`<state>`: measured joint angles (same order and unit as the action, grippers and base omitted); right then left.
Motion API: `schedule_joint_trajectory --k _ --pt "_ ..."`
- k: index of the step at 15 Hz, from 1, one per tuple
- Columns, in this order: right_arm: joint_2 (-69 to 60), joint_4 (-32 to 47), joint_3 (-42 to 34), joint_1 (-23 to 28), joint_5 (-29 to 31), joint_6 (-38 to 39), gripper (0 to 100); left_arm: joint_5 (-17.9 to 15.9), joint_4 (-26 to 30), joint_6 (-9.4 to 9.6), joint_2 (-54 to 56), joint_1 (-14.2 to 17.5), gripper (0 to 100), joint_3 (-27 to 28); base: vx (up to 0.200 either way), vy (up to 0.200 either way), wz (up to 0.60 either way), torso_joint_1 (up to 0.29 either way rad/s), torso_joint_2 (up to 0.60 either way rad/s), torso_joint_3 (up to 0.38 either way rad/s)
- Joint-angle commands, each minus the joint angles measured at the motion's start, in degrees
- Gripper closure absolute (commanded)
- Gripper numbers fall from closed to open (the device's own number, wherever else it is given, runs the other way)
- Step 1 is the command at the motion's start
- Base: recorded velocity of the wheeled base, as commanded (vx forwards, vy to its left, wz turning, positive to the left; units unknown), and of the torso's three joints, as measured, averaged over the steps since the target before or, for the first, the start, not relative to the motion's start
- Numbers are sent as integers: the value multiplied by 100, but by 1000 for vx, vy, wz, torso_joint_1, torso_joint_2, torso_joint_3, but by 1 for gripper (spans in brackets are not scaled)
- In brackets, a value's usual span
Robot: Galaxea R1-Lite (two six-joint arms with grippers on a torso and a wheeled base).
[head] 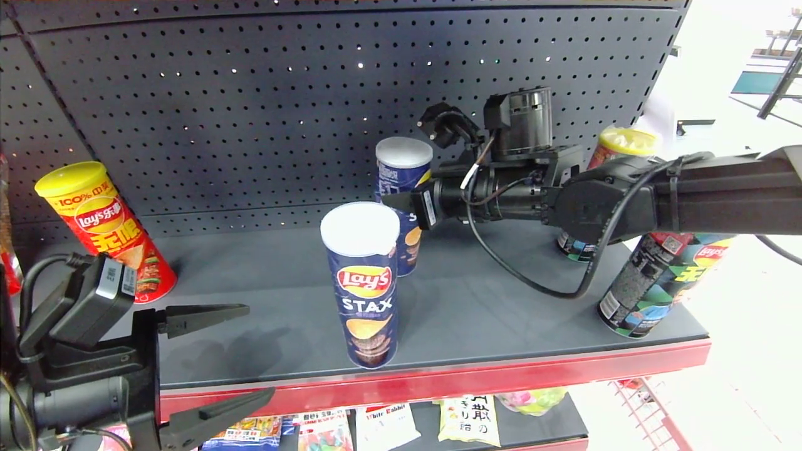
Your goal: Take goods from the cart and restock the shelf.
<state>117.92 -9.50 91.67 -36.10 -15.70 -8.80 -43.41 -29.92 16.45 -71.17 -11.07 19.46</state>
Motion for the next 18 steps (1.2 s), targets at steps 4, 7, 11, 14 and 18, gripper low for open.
schedule_joint_trajectory --k 4,7,11,14,18 --pt "117 0 26 6 -3 -25 100 -1 -5 -1 -2 -1 0 -30 0 0 0 0 0 0" --pt "135 0 17 -11 -3 -25 100 -1 -5 -1 -2 -1 0 -30 0 0 0 0 0 0" --pt "135 0 -44 -82 -3 -16 100 -1 -5 -1 -20 -1 0 -30 0 0 0 0 0 0" --pt "144 0 -44 -135 14 1 0 -10 3 -1 -11 -1 0 -30 0 0 0 0 0 0" --pt "-120 0 -246 -152 173 19 0 -1 3 -10 -37 -1 0 -38 0 0 0 0 0 0"
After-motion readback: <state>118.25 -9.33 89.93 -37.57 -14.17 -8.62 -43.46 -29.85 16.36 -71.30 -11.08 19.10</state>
